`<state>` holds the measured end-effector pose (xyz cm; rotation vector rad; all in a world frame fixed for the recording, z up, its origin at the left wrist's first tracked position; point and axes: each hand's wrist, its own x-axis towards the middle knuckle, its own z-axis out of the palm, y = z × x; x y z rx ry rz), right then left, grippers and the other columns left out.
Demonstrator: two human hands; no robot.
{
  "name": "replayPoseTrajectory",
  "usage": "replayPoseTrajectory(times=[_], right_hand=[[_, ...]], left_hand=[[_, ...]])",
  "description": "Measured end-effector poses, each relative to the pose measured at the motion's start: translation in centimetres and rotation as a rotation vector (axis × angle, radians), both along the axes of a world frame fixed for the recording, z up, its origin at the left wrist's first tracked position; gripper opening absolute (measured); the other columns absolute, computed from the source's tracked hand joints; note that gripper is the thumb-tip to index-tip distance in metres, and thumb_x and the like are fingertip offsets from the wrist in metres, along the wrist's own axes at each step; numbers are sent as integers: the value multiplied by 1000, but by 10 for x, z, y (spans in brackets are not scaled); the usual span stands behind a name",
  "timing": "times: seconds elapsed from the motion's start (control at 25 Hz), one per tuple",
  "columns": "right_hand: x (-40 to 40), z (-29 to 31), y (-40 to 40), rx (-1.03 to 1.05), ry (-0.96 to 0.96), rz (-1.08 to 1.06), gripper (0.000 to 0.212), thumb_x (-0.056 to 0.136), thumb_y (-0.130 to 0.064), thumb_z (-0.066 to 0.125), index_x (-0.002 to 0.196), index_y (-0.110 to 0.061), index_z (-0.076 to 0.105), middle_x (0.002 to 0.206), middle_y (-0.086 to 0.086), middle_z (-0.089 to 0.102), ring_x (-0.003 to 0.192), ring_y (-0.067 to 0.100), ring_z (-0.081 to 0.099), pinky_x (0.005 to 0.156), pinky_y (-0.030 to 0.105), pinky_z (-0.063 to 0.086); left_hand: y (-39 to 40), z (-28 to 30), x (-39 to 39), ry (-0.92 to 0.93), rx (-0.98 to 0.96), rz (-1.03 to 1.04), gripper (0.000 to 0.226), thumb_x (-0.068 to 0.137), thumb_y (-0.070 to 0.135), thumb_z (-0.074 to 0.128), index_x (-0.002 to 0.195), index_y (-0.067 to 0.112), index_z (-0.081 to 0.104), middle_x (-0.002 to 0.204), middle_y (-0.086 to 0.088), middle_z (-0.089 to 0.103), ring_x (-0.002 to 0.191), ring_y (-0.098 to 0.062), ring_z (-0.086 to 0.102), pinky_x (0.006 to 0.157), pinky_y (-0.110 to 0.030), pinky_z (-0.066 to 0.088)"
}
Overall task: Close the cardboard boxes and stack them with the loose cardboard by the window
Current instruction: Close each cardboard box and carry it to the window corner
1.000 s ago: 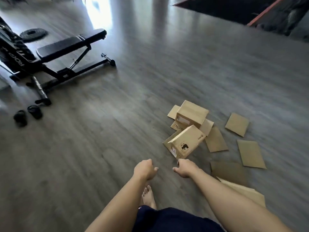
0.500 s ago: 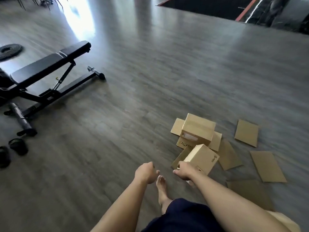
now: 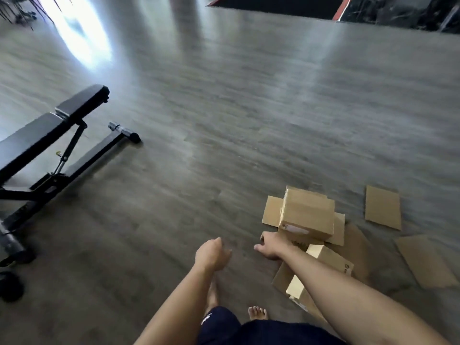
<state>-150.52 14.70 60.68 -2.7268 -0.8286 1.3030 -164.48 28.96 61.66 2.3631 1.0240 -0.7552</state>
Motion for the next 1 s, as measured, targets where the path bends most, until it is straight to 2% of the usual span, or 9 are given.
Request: replayPoseTrajectory(times=[0.28, 0.4, 0.56, 0.68, 0.8, 0.92, 1.0], right_hand=[[67, -3, 43, 19, 18, -401, 51, 95, -52, 54, 130, -14, 57, 133, 9, 59, 120, 28, 57, 95, 34, 46], [90, -5, 41, 51, -8, -547, 51, 93, -57, 53, 126, -19, 58, 127, 6, 61, 113, 27, 59, 94, 37, 48], [125, -21, 19, 58, 14, -659, 46, 94, -52, 55, 120, -14, 62, 126, 9, 63, 112, 27, 60, 91, 33, 48], [165, -38, -2, 64, 16, -724, 45, 96, -48, 55, 127, -15, 57, 131, 9, 60, 117, 27, 58, 90, 33, 47], [213, -75, -18, 61, -60, -726, 46, 98, -47, 53, 130, -15, 53, 129, 7, 62, 114, 27, 59, 80, 31, 44], [246, -122, -24, 29, -104, -748, 49, 96, -52, 50, 130, -17, 53, 127, 5, 63, 110, 27, 61, 86, 38, 51], [261, -169, -23, 37, -132, -755, 48, 96, -51, 50, 130, -16, 52, 125, 5, 64, 107, 26, 62, 83, 38, 52]], left_hand=[[80, -15, 137, 7, -70, -337, 38, 92, 34, 47, 123, 16, 62, 126, -6, 65, 116, -27, 61, 89, -33, 50], [94, -23, 185, 40, -40, -505, 40, 96, 33, 46, 126, 14, 61, 131, -9, 63, 120, -29, 60, 91, -34, 50], [81, -33, 247, 49, -55, -654, 41, 98, 37, 46, 129, 14, 59, 134, -8, 59, 124, -28, 56, 97, -36, 50], [69, -41, 299, -33, -27, -625, 40, 97, 39, 50, 127, 14, 58, 131, -7, 59, 123, -28, 54, 96, -37, 49], [60, -64, 347, -135, -27, -551, 45, 96, 40, 52, 133, 15, 53, 133, -7, 56, 126, -27, 51, 97, -40, 46], [56, -105, 372, -162, -24, -535, 45, 96, 40, 52, 133, 16, 52, 131, -6, 55, 125, -27, 50, 94, -41, 45], [54, -146, 385, -170, -20, -562, 47, 96, 40, 52, 136, 16, 50, 134, -6, 54, 126, -26, 49, 96, -40, 44]])
